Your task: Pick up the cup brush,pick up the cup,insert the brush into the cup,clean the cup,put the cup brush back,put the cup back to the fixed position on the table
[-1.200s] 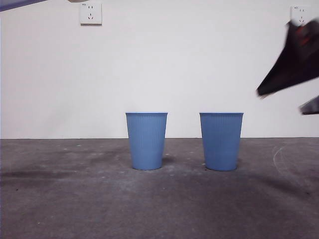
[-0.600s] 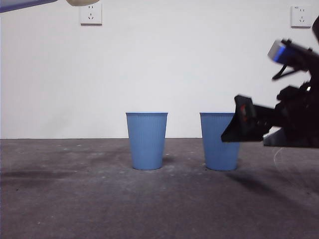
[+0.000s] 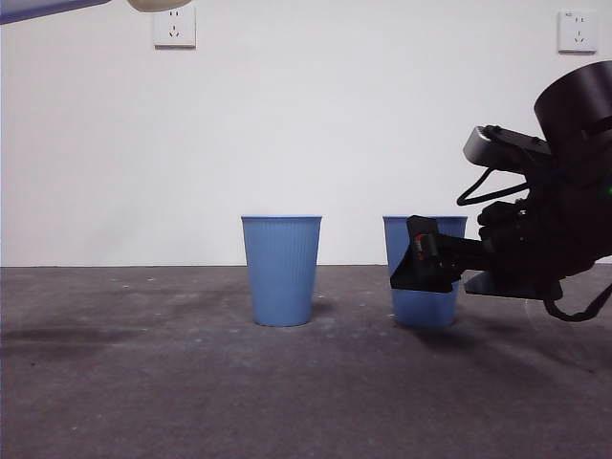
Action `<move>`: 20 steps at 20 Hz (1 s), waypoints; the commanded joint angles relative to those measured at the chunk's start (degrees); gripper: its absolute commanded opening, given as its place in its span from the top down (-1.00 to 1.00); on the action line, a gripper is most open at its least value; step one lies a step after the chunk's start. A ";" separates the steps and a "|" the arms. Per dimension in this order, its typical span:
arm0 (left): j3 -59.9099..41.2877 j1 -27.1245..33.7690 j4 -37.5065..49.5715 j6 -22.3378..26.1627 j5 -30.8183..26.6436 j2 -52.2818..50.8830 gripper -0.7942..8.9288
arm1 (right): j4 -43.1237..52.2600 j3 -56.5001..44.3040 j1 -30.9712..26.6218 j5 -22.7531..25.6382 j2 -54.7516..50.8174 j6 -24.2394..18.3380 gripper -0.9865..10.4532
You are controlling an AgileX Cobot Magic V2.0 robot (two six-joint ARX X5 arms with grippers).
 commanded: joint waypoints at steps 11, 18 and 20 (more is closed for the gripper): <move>-0.55 0.11 0.11 0.74 0.26 -0.20 0.86 | 6.05 3.78 0.02 1.07 7.63 -0.37 0.02; -0.55 0.11 0.09 0.83 0.26 -0.17 0.86 | 5.90 4.00 0.04 1.86 7.63 -0.83 0.44; -0.55 0.11 0.04 1.09 0.26 -0.17 0.86 | 5.90 4.00 0.04 0.96 7.63 -0.83 0.71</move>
